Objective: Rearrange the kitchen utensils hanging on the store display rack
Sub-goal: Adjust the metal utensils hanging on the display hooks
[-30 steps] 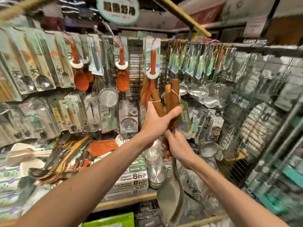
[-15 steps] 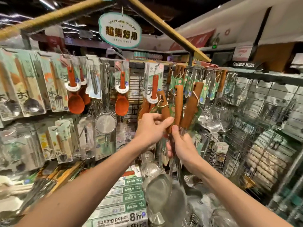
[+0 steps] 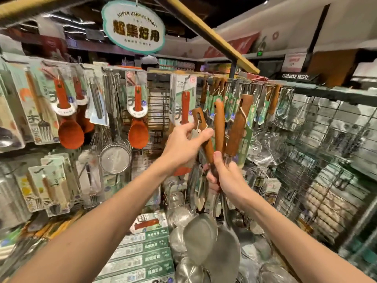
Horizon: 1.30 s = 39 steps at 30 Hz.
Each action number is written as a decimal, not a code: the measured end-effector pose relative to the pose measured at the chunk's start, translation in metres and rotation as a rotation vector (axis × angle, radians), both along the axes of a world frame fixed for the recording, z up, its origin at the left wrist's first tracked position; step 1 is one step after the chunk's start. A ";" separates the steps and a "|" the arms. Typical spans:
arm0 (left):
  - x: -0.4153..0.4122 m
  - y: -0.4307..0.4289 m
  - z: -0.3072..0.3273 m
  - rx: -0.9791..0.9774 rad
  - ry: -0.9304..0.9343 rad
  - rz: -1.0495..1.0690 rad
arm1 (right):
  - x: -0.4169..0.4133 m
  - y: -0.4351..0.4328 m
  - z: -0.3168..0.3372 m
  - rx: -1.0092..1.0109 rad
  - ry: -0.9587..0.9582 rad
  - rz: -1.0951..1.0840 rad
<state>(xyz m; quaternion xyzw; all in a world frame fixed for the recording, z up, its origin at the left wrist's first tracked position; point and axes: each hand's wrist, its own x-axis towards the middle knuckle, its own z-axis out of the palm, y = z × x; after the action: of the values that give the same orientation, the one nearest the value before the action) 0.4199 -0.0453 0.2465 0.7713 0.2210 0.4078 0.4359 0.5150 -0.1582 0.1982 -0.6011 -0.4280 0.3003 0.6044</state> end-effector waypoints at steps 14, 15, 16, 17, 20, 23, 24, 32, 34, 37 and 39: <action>0.072 -0.013 0.025 0.212 0.033 0.523 | 0.103 -0.007 0.011 0.074 -0.070 -0.028; 0.075 -0.015 0.024 0.243 0.056 0.526 | 0.109 -0.009 0.013 0.070 -0.055 -0.012; 0.078 -0.018 0.023 0.278 0.079 0.527 | 0.115 -0.012 0.014 0.060 -0.044 0.001; 0.082 -0.020 0.022 0.310 0.094 0.533 | 0.122 -0.014 0.016 0.054 -0.040 0.012; 0.088 -0.025 0.022 0.332 0.125 0.515 | 0.138 -0.016 0.022 0.050 -0.086 0.005; 0.092 -0.028 0.022 0.348 0.170 0.489 | 0.152 -0.018 0.024 0.042 -0.101 0.001; 0.093 -0.030 0.023 0.321 0.162 0.475 | 0.155 -0.019 0.024 0.047 -0.080 0.013; 0.123 -0.031 0.025 -0.205 -0.079 0.275 | 0.168 -0.024 0.033 0.057 0.007 0.118; 0.131 -0.034 0.025 -0.184 -0.053 0.250 | 0.168 -0.024 0.034 0.063 -0.008 0.146; 0.134 -0.040 0.031 -0.289 -0.085 0.117 | 0.171 -0.022 0.035 0.070 -0.017 0.159; 0.136 -0.031 0.032 -0.377 -0.145 0.087 | 0.176 -0.020 0.036 0.086 -0.006 0.155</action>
<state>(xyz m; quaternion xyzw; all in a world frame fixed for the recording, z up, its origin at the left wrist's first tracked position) 0.5558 -0.0763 0.2789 0.6345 0.2944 0.4321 0.5693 0.6912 -0.1785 0.2340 -0.5405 -0.4878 0.3257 0.6032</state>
